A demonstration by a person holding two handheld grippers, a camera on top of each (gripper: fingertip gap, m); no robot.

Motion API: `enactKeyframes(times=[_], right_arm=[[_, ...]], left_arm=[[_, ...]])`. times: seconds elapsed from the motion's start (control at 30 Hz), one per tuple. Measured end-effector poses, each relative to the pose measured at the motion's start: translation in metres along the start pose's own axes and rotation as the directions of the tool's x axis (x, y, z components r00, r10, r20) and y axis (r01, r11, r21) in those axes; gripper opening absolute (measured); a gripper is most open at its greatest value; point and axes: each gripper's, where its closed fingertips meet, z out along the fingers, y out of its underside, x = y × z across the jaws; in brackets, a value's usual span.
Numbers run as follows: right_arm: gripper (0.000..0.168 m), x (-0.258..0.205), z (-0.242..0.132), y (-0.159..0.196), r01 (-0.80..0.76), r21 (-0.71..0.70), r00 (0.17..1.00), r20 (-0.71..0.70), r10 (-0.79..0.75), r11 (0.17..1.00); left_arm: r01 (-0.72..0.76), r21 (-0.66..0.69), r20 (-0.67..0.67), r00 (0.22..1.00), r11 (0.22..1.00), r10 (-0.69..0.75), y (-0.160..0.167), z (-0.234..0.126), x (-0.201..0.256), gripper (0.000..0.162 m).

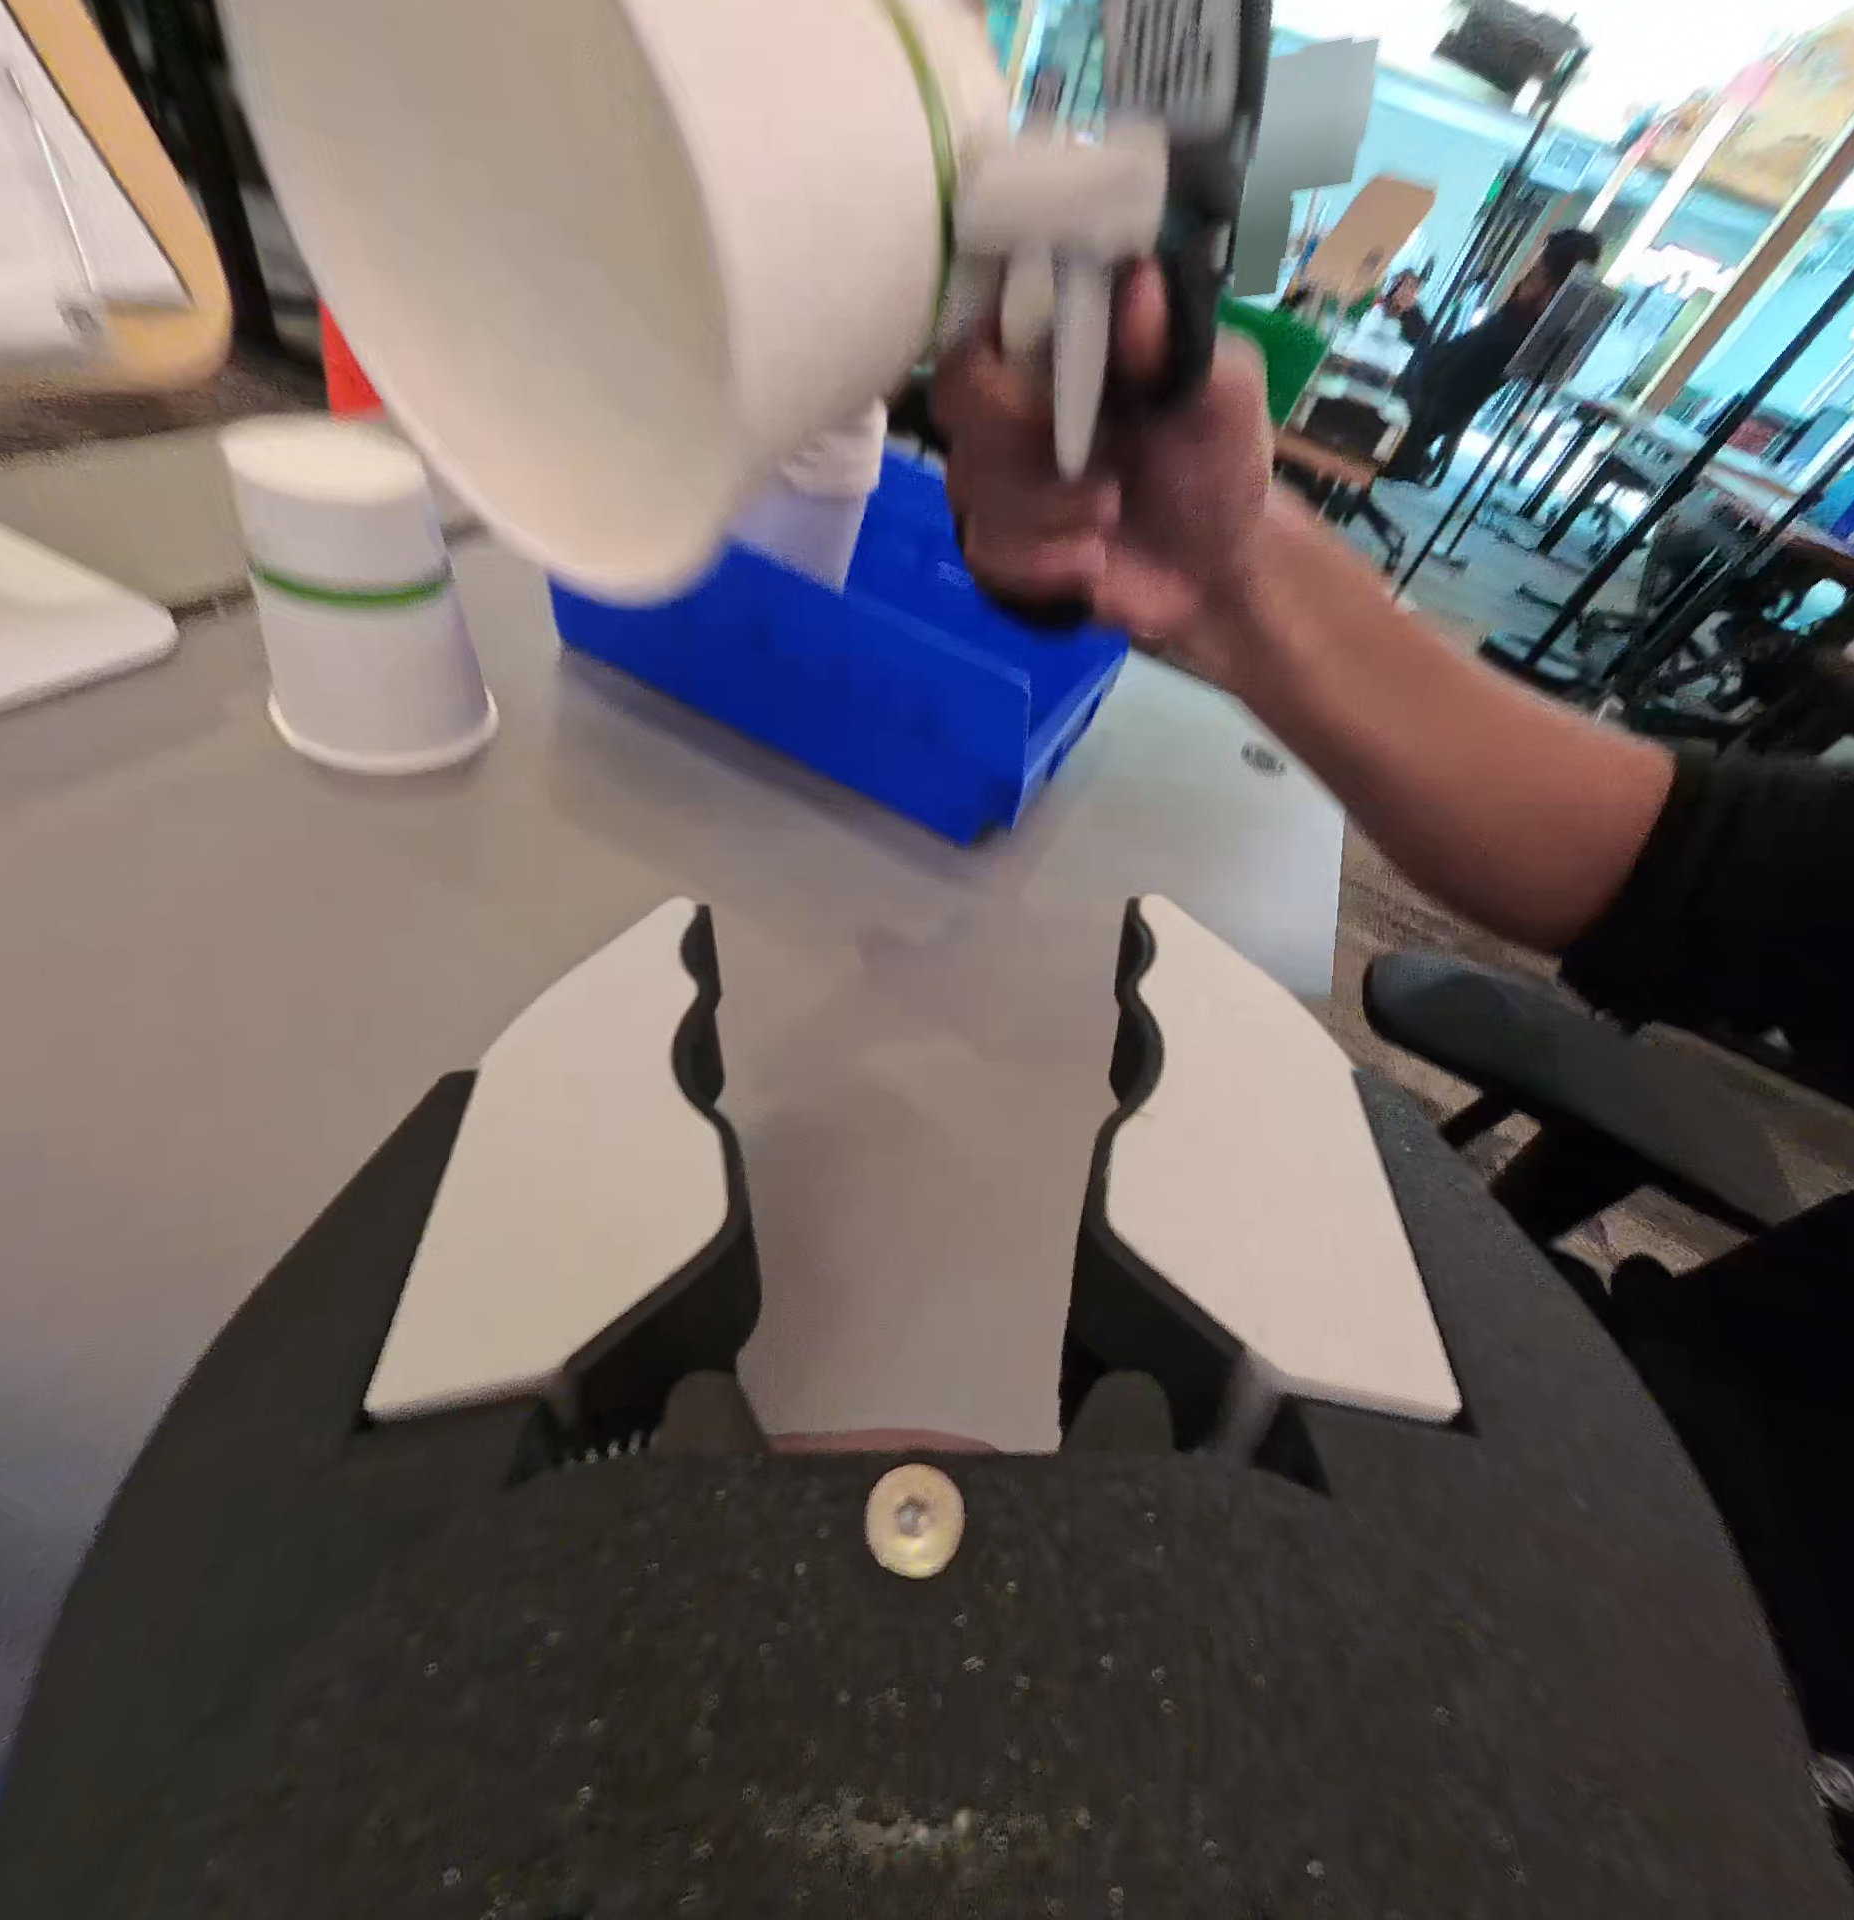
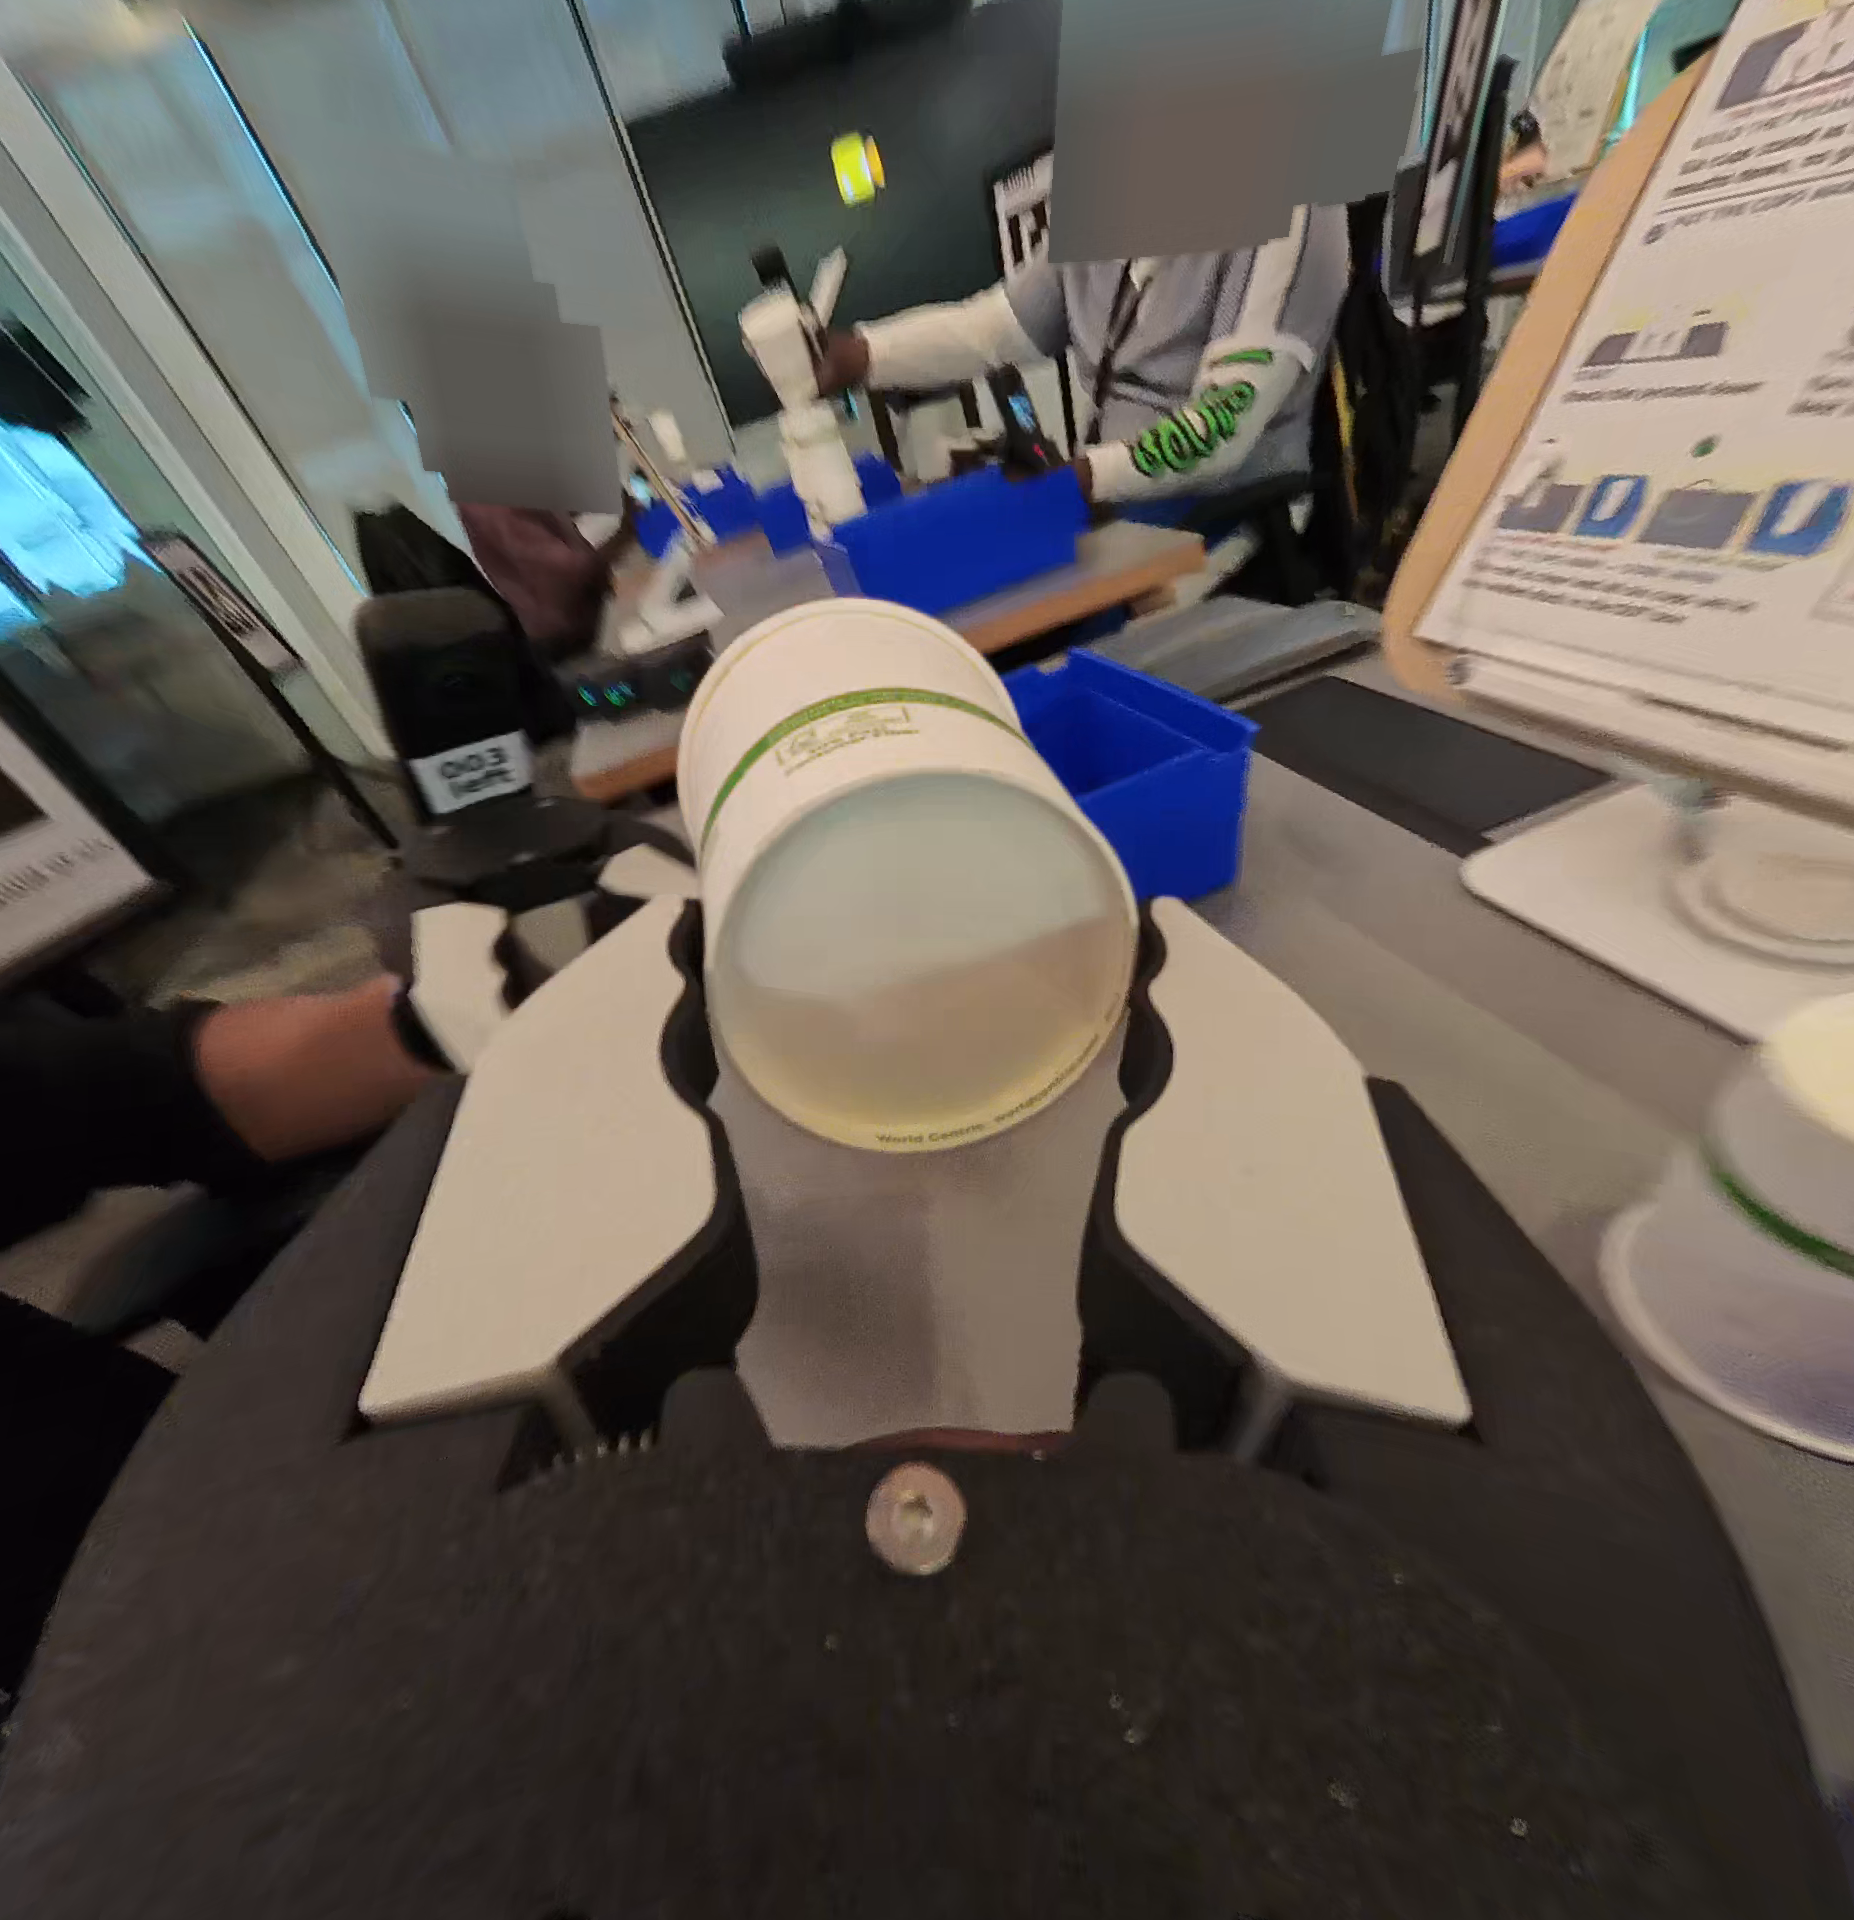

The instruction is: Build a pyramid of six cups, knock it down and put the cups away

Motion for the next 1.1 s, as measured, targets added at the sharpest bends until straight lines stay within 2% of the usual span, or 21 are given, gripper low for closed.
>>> enactKeyframes(times=[0.13, 0.27, 0.3, 0.33, 0.47, 0.6, 0.7, 0.77, 0.87, 0.97, 1.1], right_arm=[[0.076, -0.034, 0.013, 0.031, -0.167, -0.004, 0.974, 0.153, 0.166, 0.986], [0.076, -0.043, 0.016, 0.051, -0.219, -0.001, 0.961, 0.174, 0.216, 0.976], [0.077, -0.040, 0.016, 0.055, -0.213, 0.000, 0.965, 0.158, 0.211, 0.977], [0.077, -0.039, 0.015, 0.058, -0.214, 0.000, 0.964, 0.164, 0.211, 0.977], [0.077, -0.037, 0.012, 0.070, -0.206, -0.034, 0.966, 0.155, 0.209, 0.978], [0.074, -0.035, 0.000, 0.066, -0.131, -0.034, 0.985, 0.113, 0.134, 0.991], [0.075, -0.026, -0.012, 0.061, -0.004, -0.066, 1.000, 0.022, 0.006, 0.998], [0.078, -0.025, -0.018, 0.054, 0.101, -0.134, 0.995, -0.009, -0.103, 0.986], [0.084, -0.034, -0.017, 0.047, 0.221, -0.308, 0.974, 0.025, -0.224, 0.925], [0.090, -0.038, -0.006, 0.052, 0.303, -0.523, 0.951, 0.113, -0.287, 0.796], [0.089, -0.050, 0.017, 0.061, 0.319, -0.691, 0.947, 0.266, -0.182, 0.649]], left_arm=[[-0.161, 0.091, 0.042, 0.987, 0.983, 0.158, -0.040, -0.007, -0.008, 0.065], [-0.230, 0.083, -0.073, 0.969, 0.970, 0.236, -0.036, -0.006, 0.014, 0.025], [-0.237, 0.076, -0.080, 0.967, 0.969, 0.242, -0.033, -0.005, 0.016, 0.011], [-0.237, 0.067, -0.086, 0.966, 0.969, 0.242, -0.029, -0.003, 0.017, 0.006], [-0.192, 0.033, -0.125, 0.973, 0.981, 0.195, -0.021, 0.001, 0.016, 0.004], [-0.139, 0.071, -0.176, 0.973, 0.988, 0.150, -0.025, -0.003, 0.015, 0.001], [-0.130, 0.056, -0.183, 0.973, 0.990, 0.138, -0.025, -0.009, 0.010, 0.001], [-0.145, 0.039, -0.192, 0.970, 0.989, 0.150, -0.022, -0.012, 0.010, 0.001], [-0.176, 0.005, -0.201, 0.964, 0.984, 0.174, -0.014, -0.011, 0.012, 0.001], [-0.201, -0.023, -0.213, 0.958, 0.979, 0.192, -0.006, -0.005, 0.017, 0.001], [-0.257, -0.065, -0.208, 0.949, 0.964, 0.239, 0.005, 0.004, 0.023, 0.001]])
